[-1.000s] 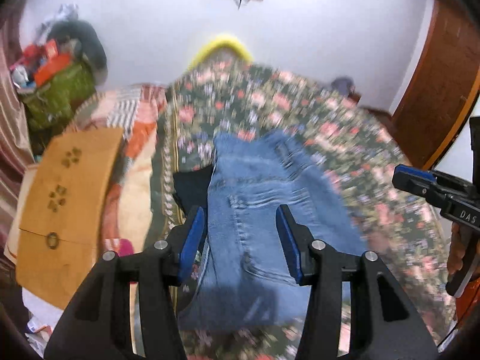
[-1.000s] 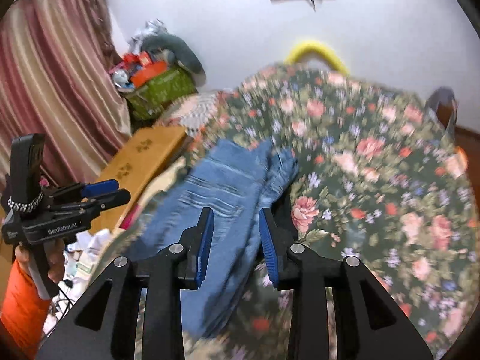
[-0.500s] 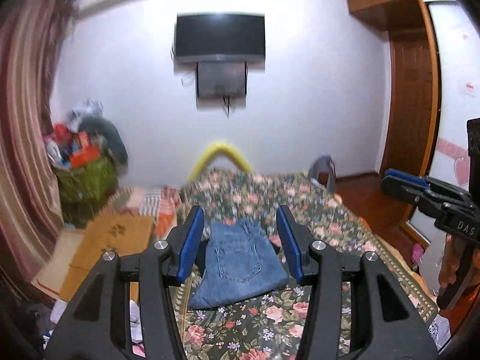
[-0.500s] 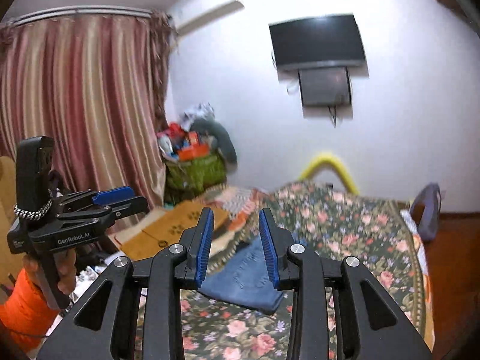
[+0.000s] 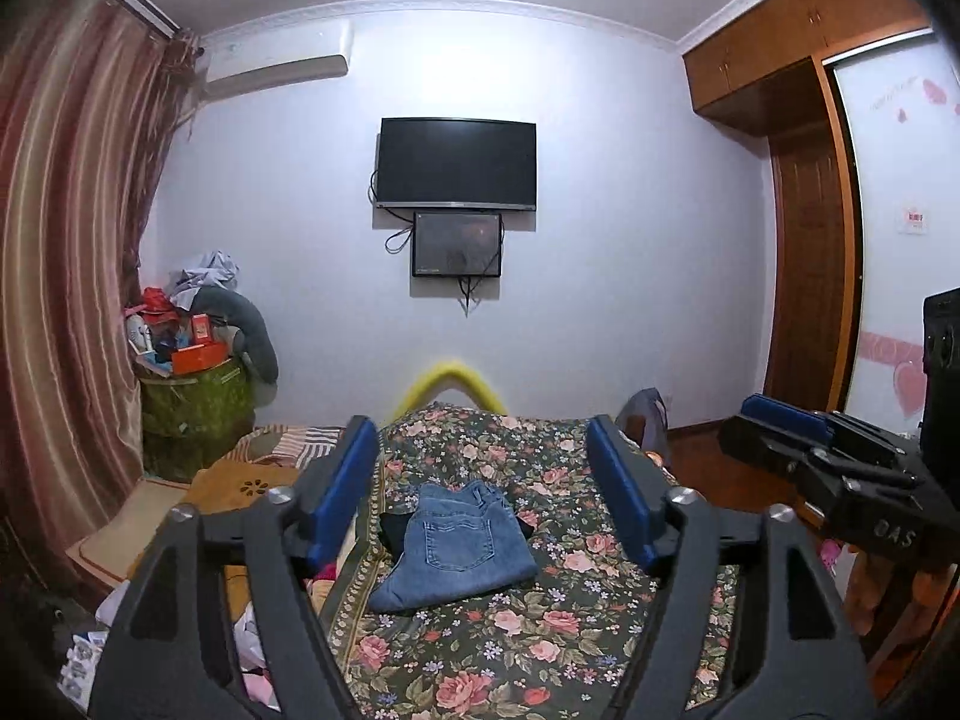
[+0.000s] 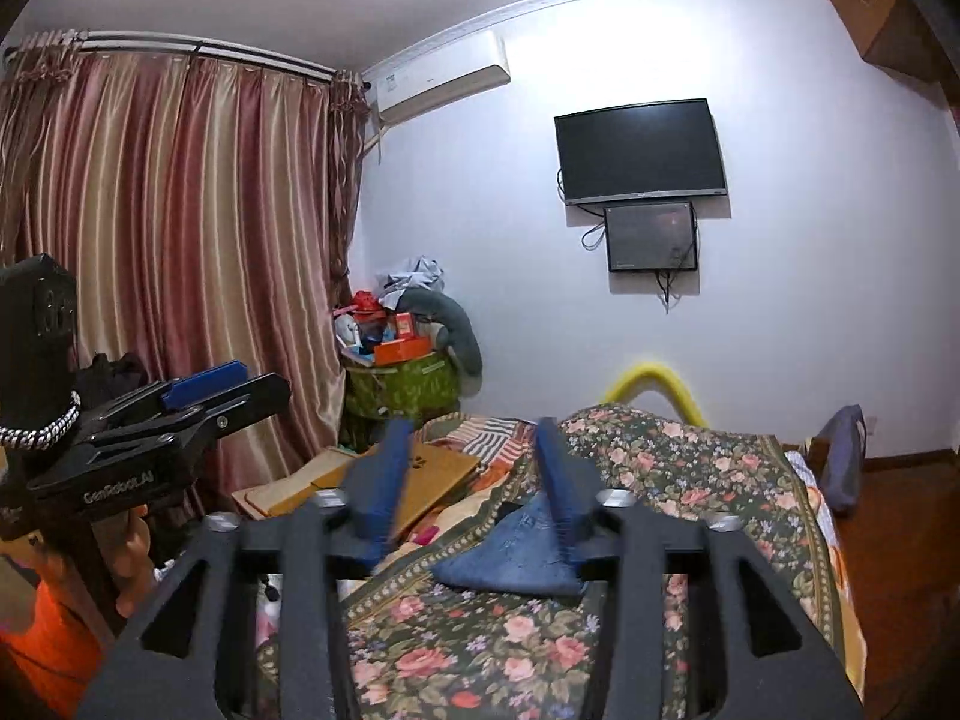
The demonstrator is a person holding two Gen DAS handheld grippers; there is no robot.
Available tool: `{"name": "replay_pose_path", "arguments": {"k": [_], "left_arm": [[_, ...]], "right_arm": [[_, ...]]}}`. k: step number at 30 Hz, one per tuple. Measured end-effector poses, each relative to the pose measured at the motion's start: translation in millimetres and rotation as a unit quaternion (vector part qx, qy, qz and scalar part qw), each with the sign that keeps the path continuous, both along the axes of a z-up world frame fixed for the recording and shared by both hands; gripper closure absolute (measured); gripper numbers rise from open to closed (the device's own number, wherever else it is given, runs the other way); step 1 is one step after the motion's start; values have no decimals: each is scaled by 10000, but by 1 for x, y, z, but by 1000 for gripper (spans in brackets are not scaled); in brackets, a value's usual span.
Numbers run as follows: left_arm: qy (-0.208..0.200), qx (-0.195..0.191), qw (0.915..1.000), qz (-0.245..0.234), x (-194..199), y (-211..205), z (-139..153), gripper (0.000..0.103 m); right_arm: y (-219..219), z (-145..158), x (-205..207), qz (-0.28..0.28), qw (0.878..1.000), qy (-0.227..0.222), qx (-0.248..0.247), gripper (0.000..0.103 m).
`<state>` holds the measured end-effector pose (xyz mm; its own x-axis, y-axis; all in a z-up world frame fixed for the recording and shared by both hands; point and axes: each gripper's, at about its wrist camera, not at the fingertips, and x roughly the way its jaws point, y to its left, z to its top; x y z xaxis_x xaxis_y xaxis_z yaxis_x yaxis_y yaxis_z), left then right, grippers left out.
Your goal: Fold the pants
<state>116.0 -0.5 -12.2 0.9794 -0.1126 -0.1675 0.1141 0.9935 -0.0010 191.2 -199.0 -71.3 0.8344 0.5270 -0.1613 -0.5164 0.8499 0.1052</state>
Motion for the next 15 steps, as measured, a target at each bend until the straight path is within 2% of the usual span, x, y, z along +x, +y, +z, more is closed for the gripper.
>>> {"name": "replay_pose_path", "arguments": {"k": [2,3,4,5,7,9,10,15], "left_arm": [[0,-26,10000,44,-5,1,-2,10],[-12,-68,10000,71,-7,2,-3,6],[-38,-114,9999,108,-10,4,-4,1],[-62,-139,9998,133,-14,4,-5,0],[-62,-121,9998,144,-14,6,-6,0],[-50,-103,9998,157,-14,7,-7,0],[-46,-108,9998,157,-16,7,-9,0],[-10,-143,9998,140,-17,7,-12,0]], "right_arm": [[1,0,-6,-128,9999,-63,-31,38],[2,0,-8,-174,9998,-89,-52,34],[2,0,-9,-194,9997,-110,-52,26],[3,-1,-9,-205,9997,-120,-43,20],[2,-2,-10,-246,9996,-129,-25,17],[2,-3,-11,-307,9995,-121,-6,10],[2,-3,-11,-338,9993,-131,5,2],[0,-6,-20,-387,9991,-176,20,0]]}}
